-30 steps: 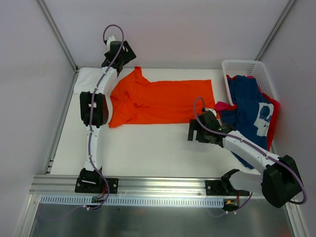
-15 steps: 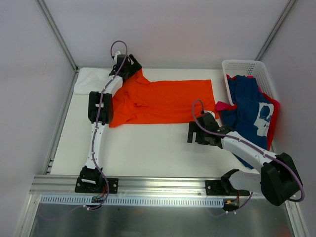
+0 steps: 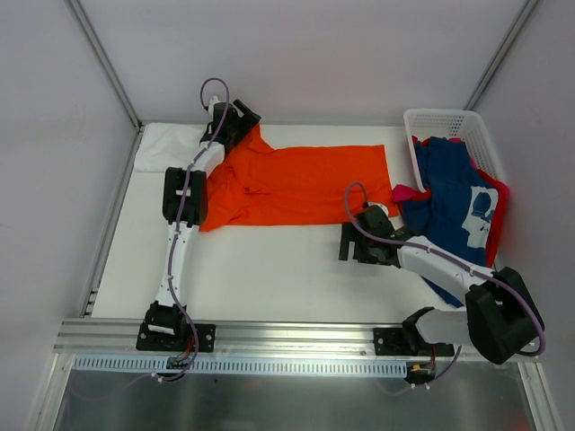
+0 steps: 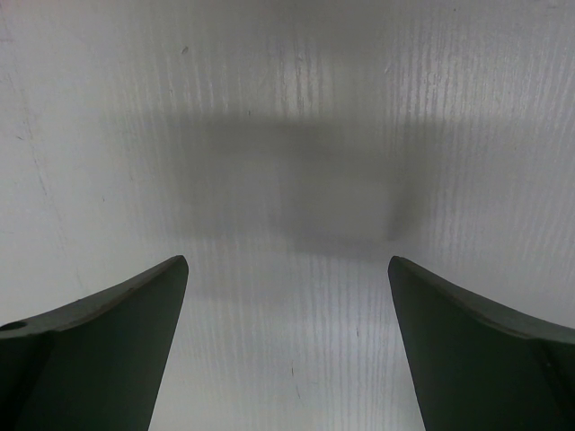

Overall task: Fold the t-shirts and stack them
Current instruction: Fold the tshirt

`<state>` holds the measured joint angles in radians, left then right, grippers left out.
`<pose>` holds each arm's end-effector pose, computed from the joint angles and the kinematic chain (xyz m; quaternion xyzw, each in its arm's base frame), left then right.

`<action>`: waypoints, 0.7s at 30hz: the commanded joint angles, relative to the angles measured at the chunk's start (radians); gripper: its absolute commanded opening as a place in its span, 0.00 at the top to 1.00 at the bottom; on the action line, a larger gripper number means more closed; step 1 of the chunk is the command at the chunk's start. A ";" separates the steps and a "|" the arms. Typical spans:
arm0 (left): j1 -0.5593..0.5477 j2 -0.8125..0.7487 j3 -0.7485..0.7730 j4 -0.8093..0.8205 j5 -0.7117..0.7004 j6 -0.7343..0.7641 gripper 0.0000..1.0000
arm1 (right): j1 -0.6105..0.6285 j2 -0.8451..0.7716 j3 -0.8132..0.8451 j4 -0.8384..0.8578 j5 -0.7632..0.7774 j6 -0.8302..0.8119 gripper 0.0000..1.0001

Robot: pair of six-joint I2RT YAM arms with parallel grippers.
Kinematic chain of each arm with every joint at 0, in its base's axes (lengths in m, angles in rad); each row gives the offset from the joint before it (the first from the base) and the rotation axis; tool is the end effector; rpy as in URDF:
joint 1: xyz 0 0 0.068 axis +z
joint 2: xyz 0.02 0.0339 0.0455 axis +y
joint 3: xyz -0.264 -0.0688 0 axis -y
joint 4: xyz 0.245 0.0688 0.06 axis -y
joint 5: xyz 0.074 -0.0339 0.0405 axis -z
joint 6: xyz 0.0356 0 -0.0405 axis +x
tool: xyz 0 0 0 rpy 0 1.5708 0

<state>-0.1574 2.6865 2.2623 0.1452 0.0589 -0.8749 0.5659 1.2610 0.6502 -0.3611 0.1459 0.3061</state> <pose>0.6025 -0.0978 0.1532 -0.2637 0.7536 -0.3174 0.5117 0.2022 0.1223 0.1834 -0.1021 0.9477 0.0611 0.2961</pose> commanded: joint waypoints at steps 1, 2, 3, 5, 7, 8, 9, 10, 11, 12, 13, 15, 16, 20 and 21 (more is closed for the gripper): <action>-0.005 0.038 0.043 0.057 0.030 -0.035 0.14 | -0.004 0.024 0.008 0.033 -0.009 0.008 0.00; -0.005 0.047 0.043 0.063 0.033 -0.039 0.19 | -0.004 0.032 0.011 0.036 -0.011 0.008 0.01; -0.004 0.050 0.043 0.077 0.035 -0.051 0.20 | -0.004 0.038 0.012 0.039 -0.012 0.008 0.01; -0.004 0.062 0.045 0.094 0.048 -0.068 0.23 | -0.004 0.057 0.016 0.045 -0.017 0.005 0.01; -0.005 0.073 0.049 0.109 0.056 -0.096 0.26 | -0.004 0.073 0.020 0.047 -0.019 0.005 0.01; -0.005 0.084 0.052 0.113 0.062 -0.104 0.27 | -0.004 0.077 0.022 0.048 -0.019 0.005 0.01; -0.004 0.088 0.057 0.117 0.064 -0.114 0.31 | -0.006 0.080 0.023 0.048 -0.019 0.005 0.00; -0.005 0.093 0.059 0.120 0.067 -0.118 0.32 | -0.004 0.084 0.023 0.051 -0.019 0.005 0.01; -0.005 0.099 0.059 0.125 0.068 -0.121 0.35 | -0.004 0.087 0.023 0.051 -0.017 0.004 0.01; -0.005 0.102 0.060 0.126 0.070 -0.124 0.38 | -0.004 0.093 0.025 0.050 -0.016 0.004 0.01; -0.007 0.104 0.059 0.131 0.068 -0.127 0.44 | -0.004 0.095 0.023 0.053 -0.014 0.004 0.01; -0.008 0.110 0.059 0.134 0.070 -0.133 0.49 | -0.004 0.103 0.023 0.054 -0.011 0.002 0.00; -0.007 0.110 0.060 0.140 0.073 -0.131 0.56 | -0.004 0.107 0.025 0.054 -0.012 0.001 0.00; -0.007 0.110 0.063 0.140 0.068 -0.121 0.73 | -0.006 0.121 0.026 0.059 -0.012 -0.001 0.01; -0.008 0.110 0.063 0.140 0.067 -0.113 0.74 | -0.006 0.124 0.028 0.060 -0.015 -0.001 0.01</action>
<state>-0.1574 2.7846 2.2940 0.2710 0.1051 -0.9974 0.5659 1.3556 0.6678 -0.3283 0.1440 0.3046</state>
